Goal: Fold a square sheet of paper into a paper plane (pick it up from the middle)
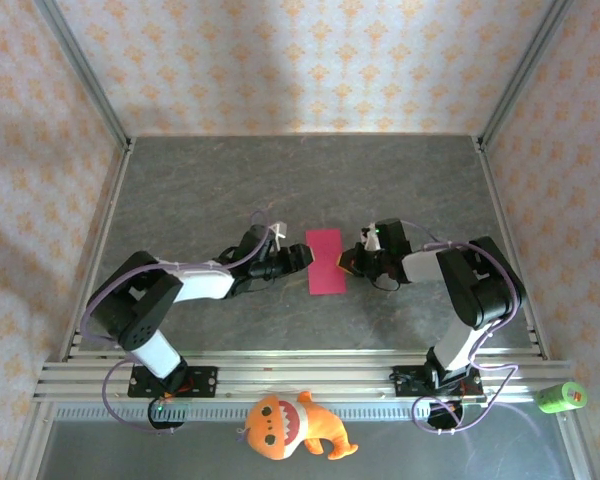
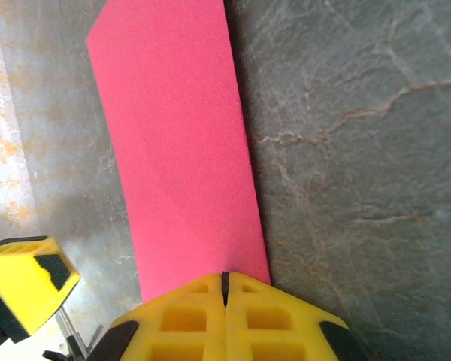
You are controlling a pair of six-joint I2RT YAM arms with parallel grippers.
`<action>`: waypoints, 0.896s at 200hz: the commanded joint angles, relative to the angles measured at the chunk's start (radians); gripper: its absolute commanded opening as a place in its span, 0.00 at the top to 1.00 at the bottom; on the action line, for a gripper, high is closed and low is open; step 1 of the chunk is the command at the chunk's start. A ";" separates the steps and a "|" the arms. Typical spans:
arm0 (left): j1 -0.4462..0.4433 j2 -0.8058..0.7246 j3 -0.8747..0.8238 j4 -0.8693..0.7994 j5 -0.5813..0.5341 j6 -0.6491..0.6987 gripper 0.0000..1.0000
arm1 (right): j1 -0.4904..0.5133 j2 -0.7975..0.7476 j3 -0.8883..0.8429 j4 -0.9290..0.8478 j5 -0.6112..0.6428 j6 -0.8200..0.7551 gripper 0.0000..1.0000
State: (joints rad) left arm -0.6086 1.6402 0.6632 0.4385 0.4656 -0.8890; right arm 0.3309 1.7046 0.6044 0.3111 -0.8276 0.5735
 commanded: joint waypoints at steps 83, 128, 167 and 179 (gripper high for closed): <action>-0.029 0.151 0.144 -0.179 0.018 0.029 0.48 | -0.022 0.041 -0.049 -0.056 0.026 0.000 1.00; -0.036 0.164 0.162 -0.191 0.025 0.030 0.53 | -0.022 0.039 -0.050 -0.061 0.033 0.001 1.00; -0.036 0.155 0.148 -0.141 0.060 0.015 0.62 | -0.022 0.036 -0.052 -0.064 0.037 0.001 1.00; -0.037 0.148 0.146 -0.135 0.062 0.015 0.63 | -0.021 0.036 -0.051 -0.064 0.038 0.003 1.00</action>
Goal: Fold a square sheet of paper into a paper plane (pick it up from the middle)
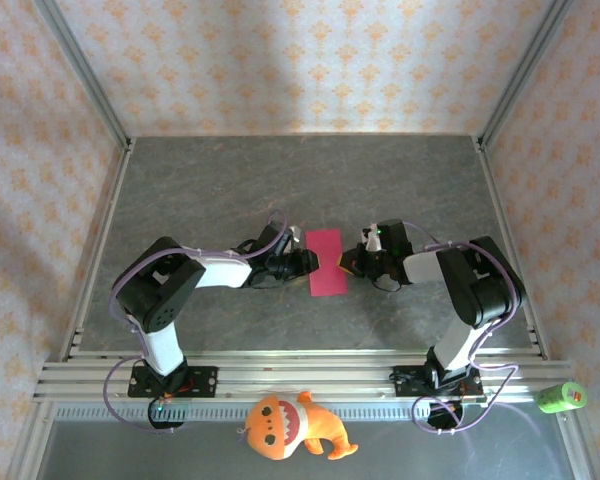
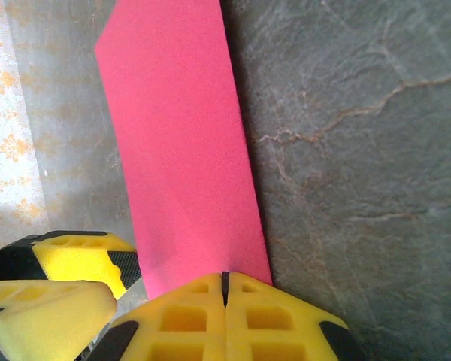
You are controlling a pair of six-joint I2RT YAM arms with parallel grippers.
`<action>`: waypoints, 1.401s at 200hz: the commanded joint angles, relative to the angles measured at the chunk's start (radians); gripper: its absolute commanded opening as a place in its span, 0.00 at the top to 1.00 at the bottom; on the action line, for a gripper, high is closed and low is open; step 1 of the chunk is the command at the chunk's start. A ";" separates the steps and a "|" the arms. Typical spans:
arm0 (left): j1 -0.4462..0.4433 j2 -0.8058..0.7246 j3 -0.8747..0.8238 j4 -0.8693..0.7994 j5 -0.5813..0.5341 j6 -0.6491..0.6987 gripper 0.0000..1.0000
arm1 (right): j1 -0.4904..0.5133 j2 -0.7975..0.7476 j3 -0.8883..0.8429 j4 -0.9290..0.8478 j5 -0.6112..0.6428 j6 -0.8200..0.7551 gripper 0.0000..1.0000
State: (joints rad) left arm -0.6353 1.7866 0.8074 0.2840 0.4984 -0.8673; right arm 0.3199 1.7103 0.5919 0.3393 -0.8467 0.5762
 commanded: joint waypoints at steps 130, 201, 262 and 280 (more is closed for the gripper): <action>-0.010 -0.033 -0.047 0.041 -0.006 -0.041 0.76 | -0.011 -0.002 -0.056 -0.088 0.063 0.009 1.00; -0.009 -0.050 -0.063 0.060 -0.019 -0.069 0.91 | -0.011 -0.008 -0.068 -0.069 0.054 0.008 1.00; -0.009 -0.087 -0.067 0.050 -0.014 -0.071 1.00 | -0.011 -0.077 -0.100 0.038 -0.015 0.045 0.76; -0.008 -0.105 -0.066 0.034 -0.007 -0.065 1.00 | -0.011 -0.139 -0.113 0.049 -0.016 0.040 0.67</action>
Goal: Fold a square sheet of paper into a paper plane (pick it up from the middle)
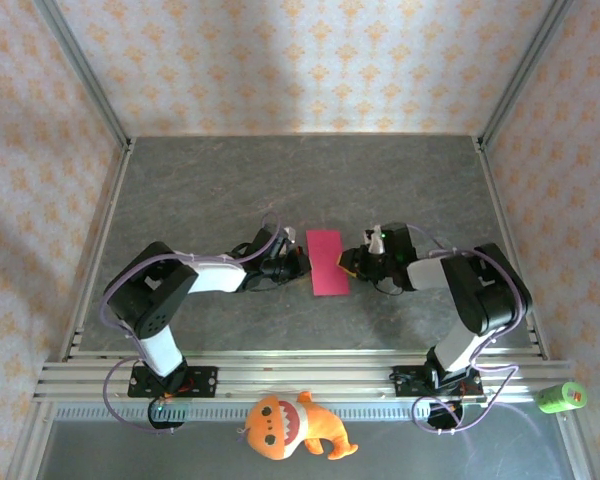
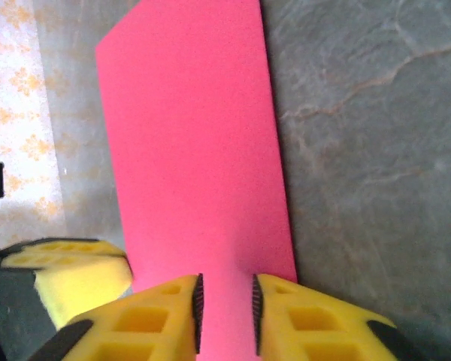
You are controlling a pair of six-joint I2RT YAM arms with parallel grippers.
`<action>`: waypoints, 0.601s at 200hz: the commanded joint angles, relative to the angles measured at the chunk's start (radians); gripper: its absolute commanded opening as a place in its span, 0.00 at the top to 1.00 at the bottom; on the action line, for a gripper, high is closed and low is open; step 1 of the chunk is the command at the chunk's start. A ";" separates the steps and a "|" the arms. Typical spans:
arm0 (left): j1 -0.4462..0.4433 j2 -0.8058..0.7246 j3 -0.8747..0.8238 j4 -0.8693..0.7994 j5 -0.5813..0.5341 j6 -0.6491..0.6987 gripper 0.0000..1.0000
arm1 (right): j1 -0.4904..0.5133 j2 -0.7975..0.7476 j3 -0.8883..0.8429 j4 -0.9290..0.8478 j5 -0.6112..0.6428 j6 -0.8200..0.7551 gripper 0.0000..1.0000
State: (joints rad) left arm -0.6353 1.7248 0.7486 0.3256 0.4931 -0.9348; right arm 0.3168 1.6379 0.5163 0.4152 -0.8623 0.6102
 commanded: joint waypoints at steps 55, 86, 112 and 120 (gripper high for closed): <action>0.023 -0.131 -0.015 -0.051 0.072 0.036 1.00 | 0.016 -0.244 -0.086 -0.024 0.106 -0.024 0.66; 0.068 -0.162 -0.024 -0.097 0.099 0.083 1.00 | 0.140 -0.384 -0.156 0.020 0.324 -0.087 0.69; 0.091 -0.156 -0.033 -0.123 0.123 0.114 1.00 | 0.322 -0.494 -0.183 0.003 0.563 -0.233 0.63; 0.095 -0.158 -0.040 -0.115 0.129 0.114 1.00 | 0.382 -0.512 -0.186 -0.001 0.611 -0.285 0.60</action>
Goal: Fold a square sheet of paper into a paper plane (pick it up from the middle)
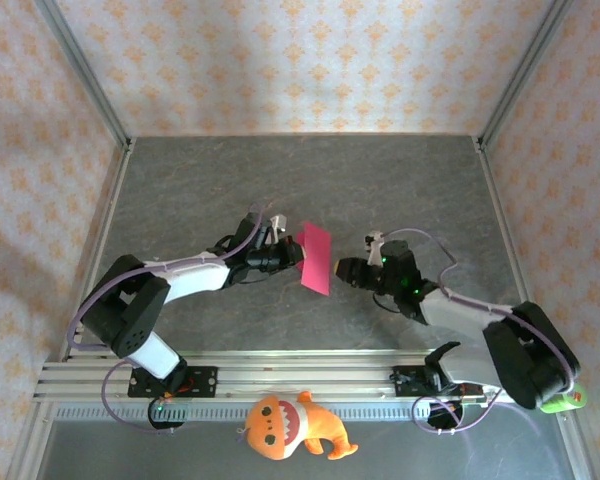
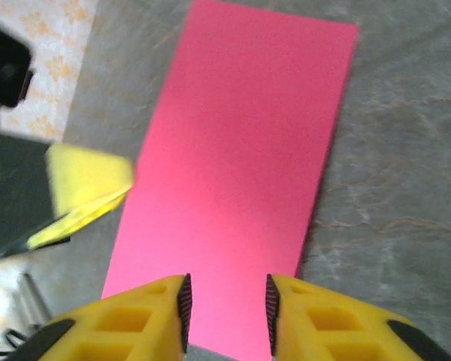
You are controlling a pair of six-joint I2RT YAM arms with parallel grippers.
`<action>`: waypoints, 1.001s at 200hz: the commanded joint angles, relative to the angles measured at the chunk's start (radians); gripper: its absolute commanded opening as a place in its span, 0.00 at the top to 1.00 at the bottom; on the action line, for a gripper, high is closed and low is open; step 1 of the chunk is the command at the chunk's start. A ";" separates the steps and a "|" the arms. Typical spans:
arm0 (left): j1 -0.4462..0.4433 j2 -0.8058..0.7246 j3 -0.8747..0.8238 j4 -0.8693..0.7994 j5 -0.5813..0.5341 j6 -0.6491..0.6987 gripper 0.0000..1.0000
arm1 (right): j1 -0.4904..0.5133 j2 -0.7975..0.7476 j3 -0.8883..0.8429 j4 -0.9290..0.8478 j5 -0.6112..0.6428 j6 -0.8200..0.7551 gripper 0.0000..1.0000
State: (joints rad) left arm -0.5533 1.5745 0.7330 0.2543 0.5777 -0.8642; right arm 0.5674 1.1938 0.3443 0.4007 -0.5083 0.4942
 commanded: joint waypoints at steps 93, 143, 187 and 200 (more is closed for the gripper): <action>0.015 -0.021 -0.045 0.036 0.052 -0.012 1.00 | 0.570 0.084 0.089 -0.072 0.793 -0.534 0.45; 0.016 -0.024 -0.054 0.060 0.049 -0.030 1.00 | 0.655 0.196 0.114 -0.057 0.913 -0.618 0.39; 0.016 -0.036 -0.058 0.046 0.042 -0.025 1.00 | 0.670 0.274 0.141 -0.020 1.114 -0.624 0.39; 0.016 -0.039 -0.061 0.045 0.041 -0.024 1.00 | 0.670 0.273 0.137 0.000 1.125 -0.634 0.39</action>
State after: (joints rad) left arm -0.5411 1.5703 0.6903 0.2790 0.6216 -0.8860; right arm 1.2320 1.4639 0.4625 0.3553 0.4770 -0.1150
